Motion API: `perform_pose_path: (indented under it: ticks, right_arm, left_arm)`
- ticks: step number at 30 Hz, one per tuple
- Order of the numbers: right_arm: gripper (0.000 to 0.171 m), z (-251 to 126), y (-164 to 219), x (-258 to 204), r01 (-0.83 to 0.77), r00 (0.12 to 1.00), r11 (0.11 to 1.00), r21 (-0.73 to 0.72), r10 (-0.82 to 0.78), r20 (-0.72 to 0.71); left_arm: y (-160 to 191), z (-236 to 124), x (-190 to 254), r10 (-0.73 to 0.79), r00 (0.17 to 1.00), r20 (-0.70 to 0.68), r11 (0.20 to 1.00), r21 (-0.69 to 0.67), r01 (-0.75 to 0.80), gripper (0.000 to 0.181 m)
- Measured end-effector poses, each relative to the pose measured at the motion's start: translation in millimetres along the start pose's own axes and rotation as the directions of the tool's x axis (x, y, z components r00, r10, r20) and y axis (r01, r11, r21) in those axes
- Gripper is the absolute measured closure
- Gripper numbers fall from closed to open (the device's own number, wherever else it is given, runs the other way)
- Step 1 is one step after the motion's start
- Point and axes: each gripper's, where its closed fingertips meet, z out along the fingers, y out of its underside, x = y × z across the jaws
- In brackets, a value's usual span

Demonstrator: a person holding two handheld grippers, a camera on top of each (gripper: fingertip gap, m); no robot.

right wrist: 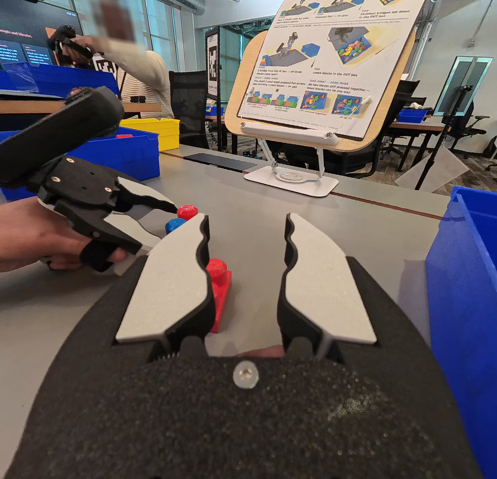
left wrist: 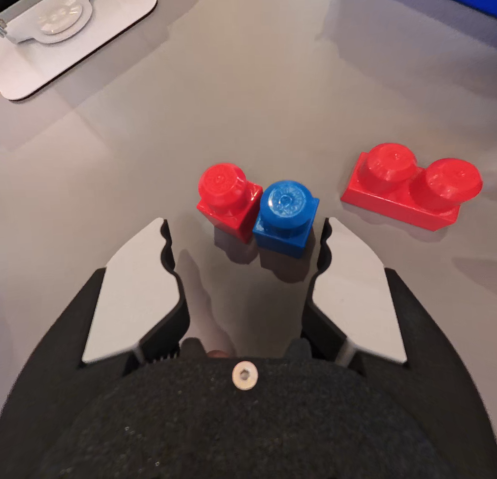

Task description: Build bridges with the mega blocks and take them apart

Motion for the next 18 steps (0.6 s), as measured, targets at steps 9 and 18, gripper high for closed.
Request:
perform_pose_path:
  ticks: [9,18]
  right_arm:
    - [0.118,0,0,0,-0.005,1.000,1.000,0.000,0.005,0.004]
    - [0.119,0,0,0,-0.007,1.000,1.000,-0.001,0.007,0.005]
  left_arm:
    - [5,3,-8,0.015,1.000,-0.018,1.000,-0.023,-0.016,0.077]
    - [7,1,-13,0.005,1.000,-0.016,1.000,-0.021,-0.005,0.077]
